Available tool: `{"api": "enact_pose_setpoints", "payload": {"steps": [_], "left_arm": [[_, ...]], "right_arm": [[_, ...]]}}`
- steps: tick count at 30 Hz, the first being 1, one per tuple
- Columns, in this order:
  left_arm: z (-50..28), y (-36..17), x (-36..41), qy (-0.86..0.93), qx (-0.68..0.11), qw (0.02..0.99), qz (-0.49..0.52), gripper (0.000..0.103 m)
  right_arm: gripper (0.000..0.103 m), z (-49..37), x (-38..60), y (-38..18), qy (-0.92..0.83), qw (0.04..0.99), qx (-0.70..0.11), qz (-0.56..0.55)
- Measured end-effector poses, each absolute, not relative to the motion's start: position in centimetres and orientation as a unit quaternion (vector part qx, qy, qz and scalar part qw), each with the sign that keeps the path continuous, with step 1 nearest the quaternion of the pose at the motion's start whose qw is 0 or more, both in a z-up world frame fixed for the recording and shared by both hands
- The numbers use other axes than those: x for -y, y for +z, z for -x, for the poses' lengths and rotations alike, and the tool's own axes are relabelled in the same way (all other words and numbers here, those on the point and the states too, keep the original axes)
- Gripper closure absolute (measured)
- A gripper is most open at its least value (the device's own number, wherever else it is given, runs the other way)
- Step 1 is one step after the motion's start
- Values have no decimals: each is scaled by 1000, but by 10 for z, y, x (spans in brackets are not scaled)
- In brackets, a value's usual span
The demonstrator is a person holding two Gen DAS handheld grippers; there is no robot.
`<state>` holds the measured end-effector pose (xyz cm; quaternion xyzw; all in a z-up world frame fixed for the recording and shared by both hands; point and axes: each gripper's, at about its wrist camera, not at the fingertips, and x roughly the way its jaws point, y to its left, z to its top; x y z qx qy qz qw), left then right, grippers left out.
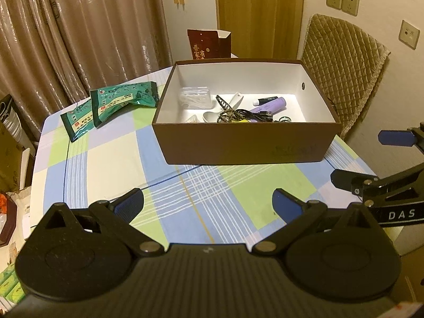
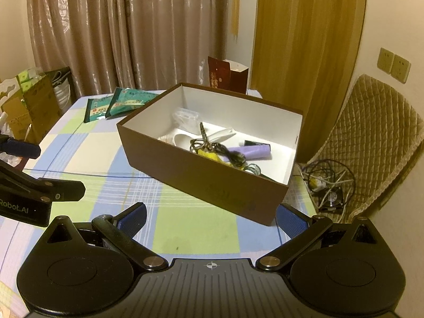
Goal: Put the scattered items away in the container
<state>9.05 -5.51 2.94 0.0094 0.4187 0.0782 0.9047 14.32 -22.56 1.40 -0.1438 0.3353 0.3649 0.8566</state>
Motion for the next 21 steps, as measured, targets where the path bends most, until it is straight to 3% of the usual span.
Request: {"api": "enact_pose_setpoints", "payload": {"steps": [21], "left_arm": [[-99, 20, 66, 63, -422, 904, -25, 1]], "right_arm": [[2, -147, 232, 5, 358, 853, -352, 143]]}}
